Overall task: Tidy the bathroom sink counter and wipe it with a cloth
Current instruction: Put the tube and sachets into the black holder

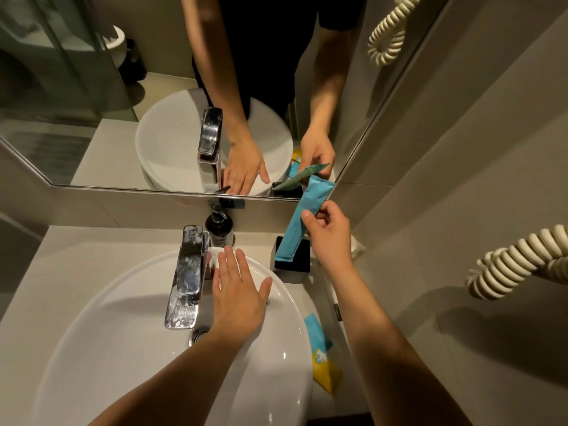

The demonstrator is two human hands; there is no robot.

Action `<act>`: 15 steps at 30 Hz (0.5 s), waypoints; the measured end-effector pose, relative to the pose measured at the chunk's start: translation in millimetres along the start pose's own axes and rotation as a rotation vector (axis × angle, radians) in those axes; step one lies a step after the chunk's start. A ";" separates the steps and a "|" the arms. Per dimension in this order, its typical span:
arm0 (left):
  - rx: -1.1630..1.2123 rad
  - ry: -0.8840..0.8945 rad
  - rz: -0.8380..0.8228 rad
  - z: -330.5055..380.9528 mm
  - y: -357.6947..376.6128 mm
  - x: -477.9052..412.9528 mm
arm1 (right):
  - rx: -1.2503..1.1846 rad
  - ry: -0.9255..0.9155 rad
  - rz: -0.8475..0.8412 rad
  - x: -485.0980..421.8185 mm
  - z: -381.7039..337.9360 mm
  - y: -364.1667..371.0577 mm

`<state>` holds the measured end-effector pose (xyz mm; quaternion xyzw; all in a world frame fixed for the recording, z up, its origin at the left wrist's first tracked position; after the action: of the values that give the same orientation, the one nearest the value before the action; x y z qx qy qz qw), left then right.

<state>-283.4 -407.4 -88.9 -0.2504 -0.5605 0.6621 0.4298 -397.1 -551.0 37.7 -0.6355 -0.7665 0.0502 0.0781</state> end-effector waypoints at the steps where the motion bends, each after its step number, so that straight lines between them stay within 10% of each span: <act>1: -0.003 0.000 -0.001 -0.4 0.4 -0.2 | 0.003 -0.020 0.008 -0.6 0.3 -2.6; 15: -0.009 -0.002 -0.029 -0.6 1.3 -0.7 | 0.096 0.101 -0.067 -7.2 50.7 22.4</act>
<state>-282.9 -407.7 -90.4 -0.2434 -0.5673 0.6535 0.4379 -383.4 -552.7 -16.5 -0.6068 -0.7790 0.0524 0.1488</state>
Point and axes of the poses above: each hand's wrist, its own x-axis away from the middle knuckle, its own y-axis out of the palm, z = x × y, the point moved 2 cm from there along -x, towards the middle knuckle, and after that the axes turned 5 degrees about -x, right-handed, at the moved point
